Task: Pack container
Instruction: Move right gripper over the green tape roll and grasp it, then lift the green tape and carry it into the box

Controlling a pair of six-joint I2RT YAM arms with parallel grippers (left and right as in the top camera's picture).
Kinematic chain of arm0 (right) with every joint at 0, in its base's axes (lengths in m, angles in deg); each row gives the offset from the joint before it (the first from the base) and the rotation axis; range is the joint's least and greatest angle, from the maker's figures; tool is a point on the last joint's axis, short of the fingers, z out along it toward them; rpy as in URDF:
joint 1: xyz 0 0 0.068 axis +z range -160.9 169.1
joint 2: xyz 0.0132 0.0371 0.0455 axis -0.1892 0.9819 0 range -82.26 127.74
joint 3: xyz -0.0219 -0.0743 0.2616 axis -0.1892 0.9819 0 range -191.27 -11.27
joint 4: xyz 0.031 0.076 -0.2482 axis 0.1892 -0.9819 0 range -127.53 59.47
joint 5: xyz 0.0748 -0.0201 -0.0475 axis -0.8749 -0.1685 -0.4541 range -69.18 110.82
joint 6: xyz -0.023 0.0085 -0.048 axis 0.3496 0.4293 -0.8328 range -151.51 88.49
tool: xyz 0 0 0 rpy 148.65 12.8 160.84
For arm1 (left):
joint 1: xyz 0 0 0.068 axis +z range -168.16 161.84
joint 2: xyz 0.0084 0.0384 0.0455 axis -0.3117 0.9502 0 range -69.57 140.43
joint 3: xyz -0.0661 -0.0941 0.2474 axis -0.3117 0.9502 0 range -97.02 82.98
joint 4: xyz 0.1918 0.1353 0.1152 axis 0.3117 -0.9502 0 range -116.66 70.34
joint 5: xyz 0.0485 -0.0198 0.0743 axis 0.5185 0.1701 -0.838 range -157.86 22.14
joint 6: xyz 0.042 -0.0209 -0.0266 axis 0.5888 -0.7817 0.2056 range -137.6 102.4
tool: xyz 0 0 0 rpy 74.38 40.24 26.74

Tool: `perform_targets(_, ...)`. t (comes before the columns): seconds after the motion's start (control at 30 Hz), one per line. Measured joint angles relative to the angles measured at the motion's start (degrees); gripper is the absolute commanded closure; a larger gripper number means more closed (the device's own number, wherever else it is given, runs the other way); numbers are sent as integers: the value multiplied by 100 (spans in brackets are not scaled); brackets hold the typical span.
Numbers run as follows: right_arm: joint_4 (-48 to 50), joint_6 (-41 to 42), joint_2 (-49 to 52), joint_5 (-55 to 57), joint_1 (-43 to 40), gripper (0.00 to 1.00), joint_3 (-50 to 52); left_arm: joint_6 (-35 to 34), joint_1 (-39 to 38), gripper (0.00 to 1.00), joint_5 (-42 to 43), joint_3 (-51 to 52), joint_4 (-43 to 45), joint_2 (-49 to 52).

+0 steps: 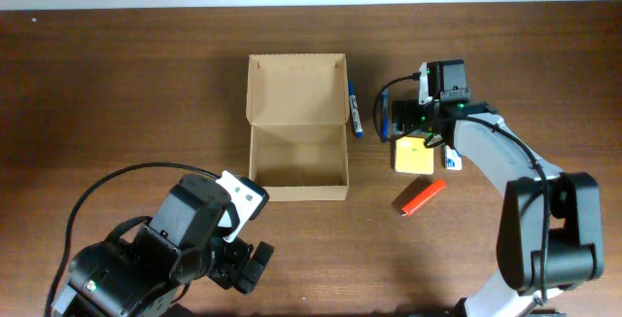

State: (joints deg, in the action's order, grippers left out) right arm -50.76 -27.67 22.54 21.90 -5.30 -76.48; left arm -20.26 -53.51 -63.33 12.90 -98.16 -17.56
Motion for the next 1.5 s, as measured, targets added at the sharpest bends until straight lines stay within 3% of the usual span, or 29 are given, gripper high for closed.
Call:
perform_targets(0.27,254,-37,291,44,-9,27,0,0,0,0,0,0,0,0)
perform_targets(0.33,260,-66,341,63,-26,36,-2,0,0,0,0,0,-2,0)
perform_targets(0.43,254,-70,361,103,-63,61,-7,0,0,0,0,0,-2,0)
perform_targets(0.6,251,-44,361,131,-118,87,-7,0,0,1,0,0,-2,0)
perform_targets(0.7,219,-9,361,140,-125,96,-15,0,0,0,0,0,-2,0)
perform_targets(1.0,-953,20,361,127,-125,96,-573,0,0,0,0,0,-2,0)
perform_targets(1.5,-4142,24,168,103,-44,96,-3939,0,0,0,0,0,-4,0)
